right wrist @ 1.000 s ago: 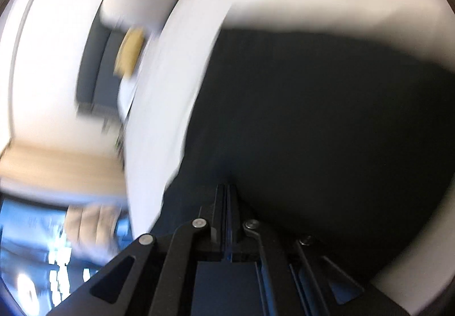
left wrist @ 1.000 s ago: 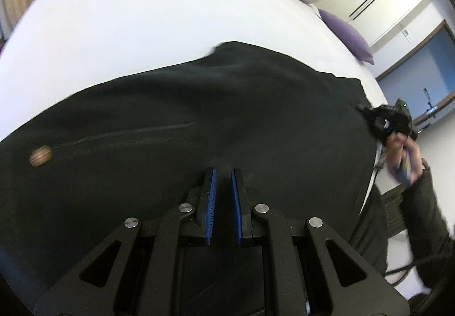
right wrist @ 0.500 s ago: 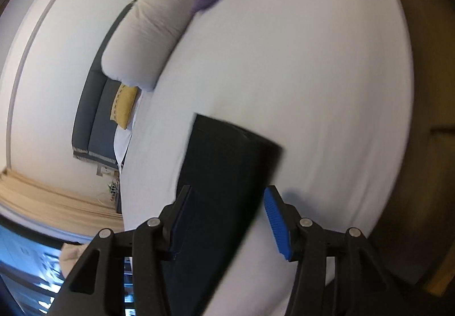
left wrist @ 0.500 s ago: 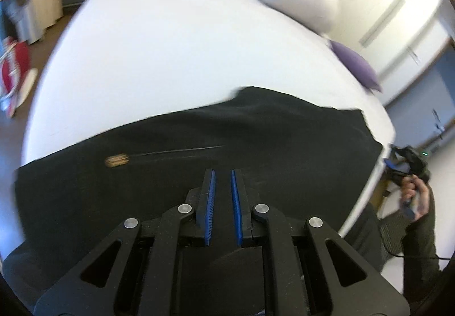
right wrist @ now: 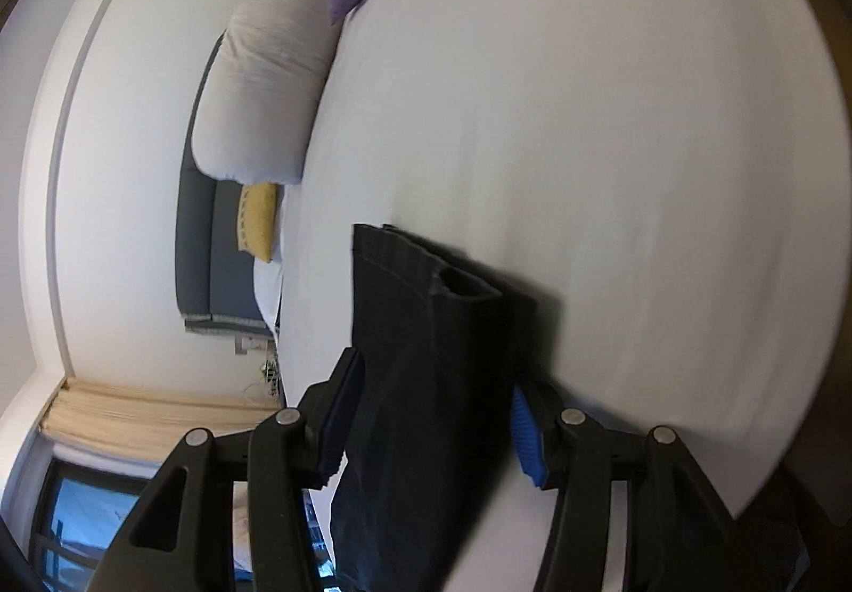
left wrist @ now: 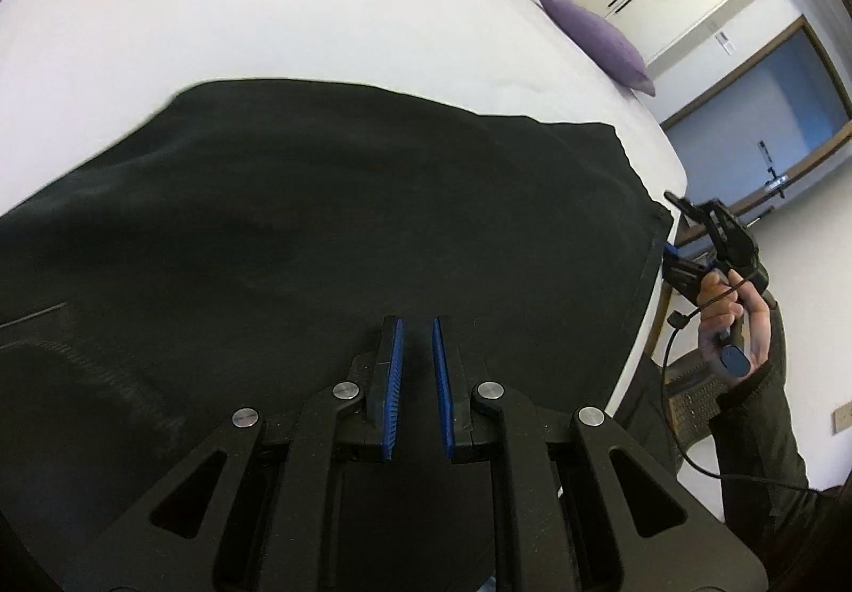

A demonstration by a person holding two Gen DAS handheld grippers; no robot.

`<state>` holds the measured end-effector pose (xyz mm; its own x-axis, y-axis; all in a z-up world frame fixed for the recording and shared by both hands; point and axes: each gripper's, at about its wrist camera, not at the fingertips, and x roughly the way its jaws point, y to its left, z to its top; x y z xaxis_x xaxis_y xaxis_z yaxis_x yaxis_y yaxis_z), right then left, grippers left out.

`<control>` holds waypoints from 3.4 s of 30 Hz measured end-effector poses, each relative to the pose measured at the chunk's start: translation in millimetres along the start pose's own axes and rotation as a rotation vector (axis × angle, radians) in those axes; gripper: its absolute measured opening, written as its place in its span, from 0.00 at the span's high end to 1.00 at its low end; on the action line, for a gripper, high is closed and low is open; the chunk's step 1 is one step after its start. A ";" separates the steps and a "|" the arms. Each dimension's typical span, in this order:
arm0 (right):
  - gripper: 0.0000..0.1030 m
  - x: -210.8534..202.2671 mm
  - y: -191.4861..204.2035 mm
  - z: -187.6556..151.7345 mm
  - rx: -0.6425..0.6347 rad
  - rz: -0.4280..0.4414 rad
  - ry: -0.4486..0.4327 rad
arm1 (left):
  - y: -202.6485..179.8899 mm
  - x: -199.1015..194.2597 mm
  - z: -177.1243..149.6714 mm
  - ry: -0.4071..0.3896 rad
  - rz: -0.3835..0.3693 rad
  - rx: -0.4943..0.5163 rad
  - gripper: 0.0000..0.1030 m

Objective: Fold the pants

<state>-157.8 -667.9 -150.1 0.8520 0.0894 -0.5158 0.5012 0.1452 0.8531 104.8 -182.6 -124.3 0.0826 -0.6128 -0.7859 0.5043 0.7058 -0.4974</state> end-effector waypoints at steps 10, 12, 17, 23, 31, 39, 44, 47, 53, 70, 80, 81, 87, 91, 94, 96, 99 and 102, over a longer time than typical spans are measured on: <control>0.94 12.2 -7.2 3.9 0.008 0.005 -0.008 | 33.9 -3.5 -7.5 0.011 -0.071 -0.111 0.89; 0.94 10.2 2.4 -0.4 -0.035 -0.025 -0.029 | 37.7 -4.4 -8.0 0.010 -0.083 -0.129 0.89; 0.95 10.1 58.6 -30.8 -0.278 -0.116 -0.048 | 35.5 1.0 -4.2 0.005 -0.080 -0.133 0.89; 0.94 38.0 145.2 -151.7 -0.821 -0.263 0.066 | 39.0 -10.0 -4.1 -0.014 -0.116 -0.168 0.83; 0.94 84.5 154.1 -306.1 -1.305 -0.456 0.189 | 37.9 -31.7 3.5 -0.084 -0.211 -0.196 0.14; 0.94 91.3 152.6 -336.6 -1.477 -0.547 0.133 | 41.7 -23.0 17.8 -0.057 -0.348 -0.314 0.12; 0.93 85.9 160.0 -342.2 -1.493 -0.531 0.089 | 37.5 -6.1 26.9 0.004 -0.388 -0.365 0.12; 0.93 84.0 161.9 -348.9 -1.495 -0.516 0.080 | 34.9 4.4 34.9 0.042 -0.379 -0.358 0.12; 0.93 68.6 167.0 -362.7 -1.521 -0.472 0.058 | 40.4 15.7 56.7 0.064 -0.417 -0.350 0.26; 0.93 87.8 162.9 -459.1 -1.794 -0.370 0.190 | 93.2 -31.5 48.6 0.084 -0.181 -0.100 0.93; 0.93 100.5 153.3 -482.3 -1.821 -0.362 0.278 | 117.1 -40.6 24.8 0.090 -0.102 -0.080 0.93; 0.93 100.8 153.2 -482.6 -1.823 -0.362 0.281 | 115.1 -41.1 24.2 0.090 -0.091 -0.071 0.92; 0.93 103.0 155.1 -484.3 -1.834 -0.363 0.294 | 102.4 -38.9 20.9 0.078 -0.069 -0.066 0.92; 0.93 95.6 154.4 -496.3 -1.845 -0.352 0.300 | 110.7 -45.3 15.0 0.068 -0.063 -0.076 0.92; 0.92 96.2 154.0 -497.8 -1.857 -0.348 0.310 | 111.4 -44.8 11.8 0.063 -0.059 -0.090 0.92; 0.90 101.0 151.4 -488.7 -1.862 -0.353 0.321 | 106.7 -39.9 13.1 0.061 -0.063 -0.103 0.92; 0.89 104.0 148.7 -481.4 -1.861 -0.358 0.325 | 111.4 -38.0 10.2 0.052 -0.073 -0.125 0.90; 0.87 101.3 153.5 -477.7 -1.842 -0.353 0.334 | 109.7 -44.5 6.7 0.038 -0.040 -0.114 0.88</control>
<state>-66.8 -165.9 -109.1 0.5887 -0.0474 -0.8070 -0.3312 0.8965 -0.2943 162.2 -80.3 -141.4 0.0302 -0.6290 -0.7769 0.4054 0.7181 -0.5657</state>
